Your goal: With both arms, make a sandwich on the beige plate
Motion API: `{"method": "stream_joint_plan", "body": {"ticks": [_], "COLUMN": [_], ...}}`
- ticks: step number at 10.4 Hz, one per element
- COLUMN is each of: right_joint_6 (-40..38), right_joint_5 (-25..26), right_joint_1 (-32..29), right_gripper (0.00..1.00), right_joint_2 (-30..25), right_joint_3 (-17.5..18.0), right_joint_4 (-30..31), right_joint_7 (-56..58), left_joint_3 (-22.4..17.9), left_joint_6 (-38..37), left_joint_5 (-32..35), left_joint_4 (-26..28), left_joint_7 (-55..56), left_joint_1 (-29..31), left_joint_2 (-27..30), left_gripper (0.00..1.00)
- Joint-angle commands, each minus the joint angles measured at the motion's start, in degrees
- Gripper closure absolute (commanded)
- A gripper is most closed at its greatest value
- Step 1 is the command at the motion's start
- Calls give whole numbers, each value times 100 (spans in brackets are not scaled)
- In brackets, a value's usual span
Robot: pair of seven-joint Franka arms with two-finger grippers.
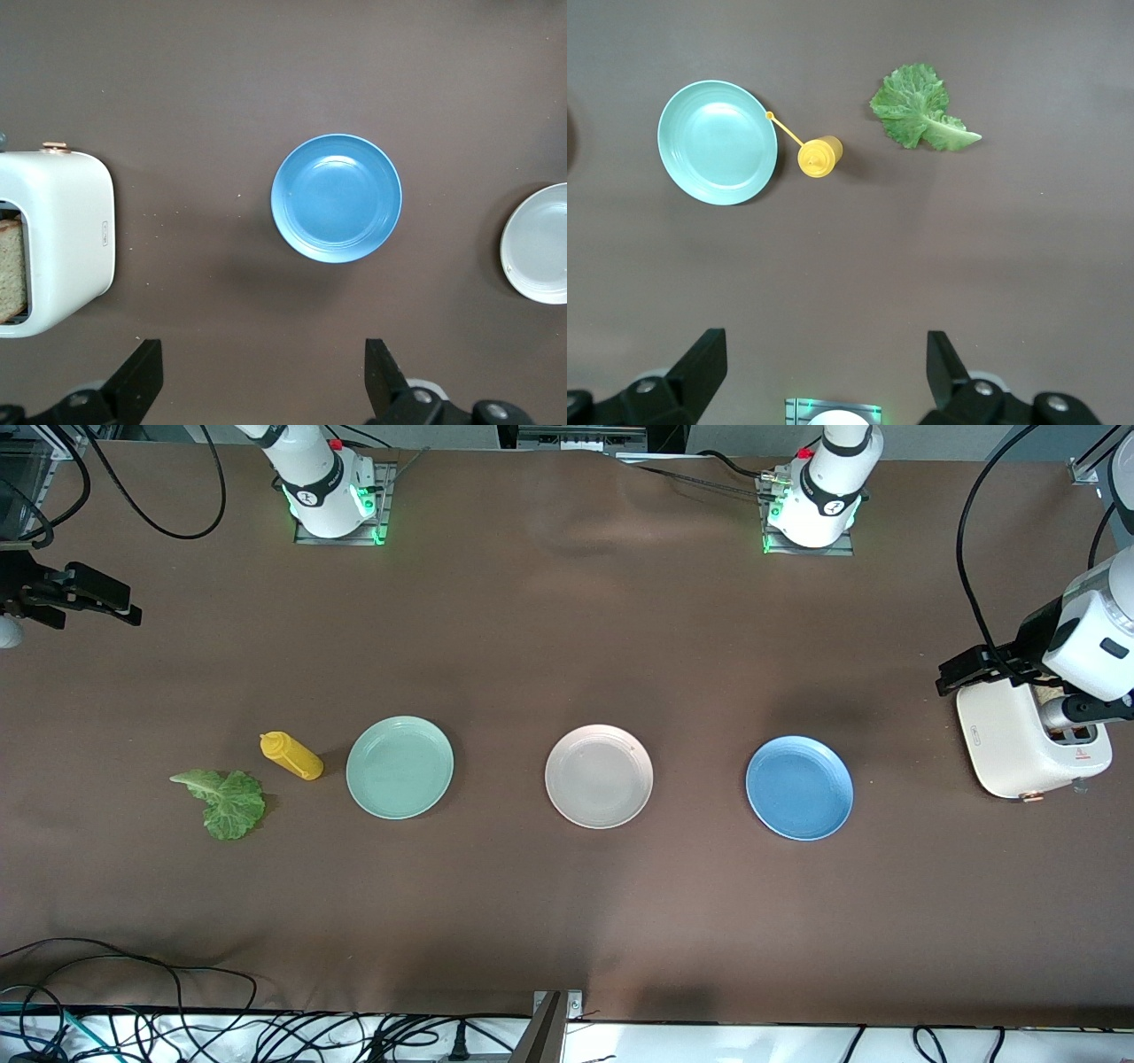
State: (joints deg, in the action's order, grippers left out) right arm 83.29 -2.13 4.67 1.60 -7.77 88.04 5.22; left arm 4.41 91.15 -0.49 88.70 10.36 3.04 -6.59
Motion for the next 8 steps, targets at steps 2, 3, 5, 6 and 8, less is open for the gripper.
{"method": "stream_joint_plan", "body": {"ticks": [2,3,5,6,8], "right_joint_6": [-128,-120,-120,-128,-137], "right_joint_5": [81,81,81,81,81], "right_joint_1": [16,16,16,16,16], "right_gripper": [0,0,0,0,0], "right_joint_2": [-2,-2,-2,-2,-2], "right_joint_3": [3,3,3,3,-5], "right_joint_4": [-120,-120,-120,-111,-111], "right_joint_7": [-12,-12,-12,-12,32], "left_joint_3": [24,24,24,24,24], "left_joint_6": [-18,-18,-18,-18,-18], "left_joint_5": [101,101,93,93,93], "left_joint_4": [-160,-160,-160,-160,-160], "left_joint_7": [-130,-130,-130,-130,-130], "left_joint_1": [39,48,48,48,48], "left_joint_2": [-70,-79,-79,-79,-79], "left_gripper": [0,0,0,0,0]}}
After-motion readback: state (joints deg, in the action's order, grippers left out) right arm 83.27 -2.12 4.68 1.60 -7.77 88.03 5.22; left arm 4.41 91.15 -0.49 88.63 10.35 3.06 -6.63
